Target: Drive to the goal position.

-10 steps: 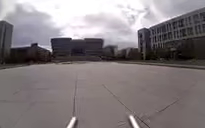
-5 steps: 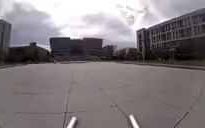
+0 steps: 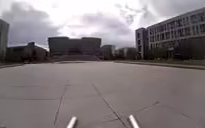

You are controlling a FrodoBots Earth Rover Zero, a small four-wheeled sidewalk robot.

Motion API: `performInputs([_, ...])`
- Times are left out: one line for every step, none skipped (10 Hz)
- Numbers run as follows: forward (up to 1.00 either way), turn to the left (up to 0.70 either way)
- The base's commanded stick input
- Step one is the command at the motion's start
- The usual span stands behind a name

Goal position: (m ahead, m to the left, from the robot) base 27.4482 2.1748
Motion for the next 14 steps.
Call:
performInputs([0.70,-0.01])
performInputs([0.70,0.01])
performInputs([0.70,0.01])
performInputs([0.70,0.01])
performInputs([0.70,0.01])
performInputs([0.70,0.01])
performInputs([0.70,0.01])
performInputs([0.70,0.01])
performInputs([0.70,0.01])
performInputs([0.70,0.01])
performInputs([0.70,0.01])
performInputs([0.70,0.01])
performInputs([0.70,0.01])
performInputs([0.70,0.01])
